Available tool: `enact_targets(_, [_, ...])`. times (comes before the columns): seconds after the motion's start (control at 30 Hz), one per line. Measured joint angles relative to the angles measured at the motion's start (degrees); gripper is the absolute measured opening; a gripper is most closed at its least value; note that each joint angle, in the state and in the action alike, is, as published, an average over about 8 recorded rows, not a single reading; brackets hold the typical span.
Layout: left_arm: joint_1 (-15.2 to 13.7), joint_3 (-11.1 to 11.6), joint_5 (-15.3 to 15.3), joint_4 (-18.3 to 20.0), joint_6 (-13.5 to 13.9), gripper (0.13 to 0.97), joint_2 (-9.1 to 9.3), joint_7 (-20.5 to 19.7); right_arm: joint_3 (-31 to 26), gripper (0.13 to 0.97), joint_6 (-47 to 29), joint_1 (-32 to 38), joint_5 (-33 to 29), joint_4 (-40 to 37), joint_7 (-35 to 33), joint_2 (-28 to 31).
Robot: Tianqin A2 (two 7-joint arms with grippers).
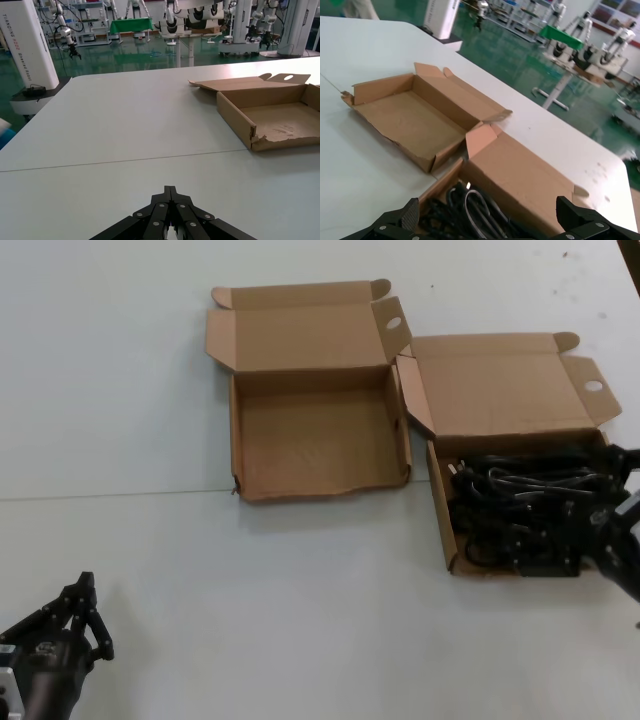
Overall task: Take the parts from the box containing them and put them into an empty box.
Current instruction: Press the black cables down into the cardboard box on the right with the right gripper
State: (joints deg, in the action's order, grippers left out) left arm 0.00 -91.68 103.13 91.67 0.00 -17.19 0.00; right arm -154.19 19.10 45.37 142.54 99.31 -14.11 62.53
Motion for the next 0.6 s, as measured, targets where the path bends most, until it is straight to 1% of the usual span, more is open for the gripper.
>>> enact_targets(0.1, [0.0, 0.0, 0.0, 0.0, 0.0, 0.172, 0.0, 0.0, -2.12, 0.966, -1.99, 2.94, -0.46, -0.83, 0.0, 0.42])
enact_targets(0.2, [0.0, 0.0, 0.0, 0.0, 0.0, 0.163, 0.0, 0.0, -3.0, 0.966, -4.28, 4.89, -1.48, -1.79, 0.0, 0.38])
enact_targets(0.4, [0.0, 0.0, 0.0, 0.0, 0.0, 0.157, 0.0, 0.0, -3.48, 0.966, -8.58, 7.42, -3.86, -3.93, 0.0, -0.58])
enact_targets(0.6, [0.0, 0.0, 0.0, 0.0, 0.0, 0.157, 0.0, 0.0, -3.54, 0.966, -11.24, 9.02, -5.64, -5.59, 0.0, -1.95])
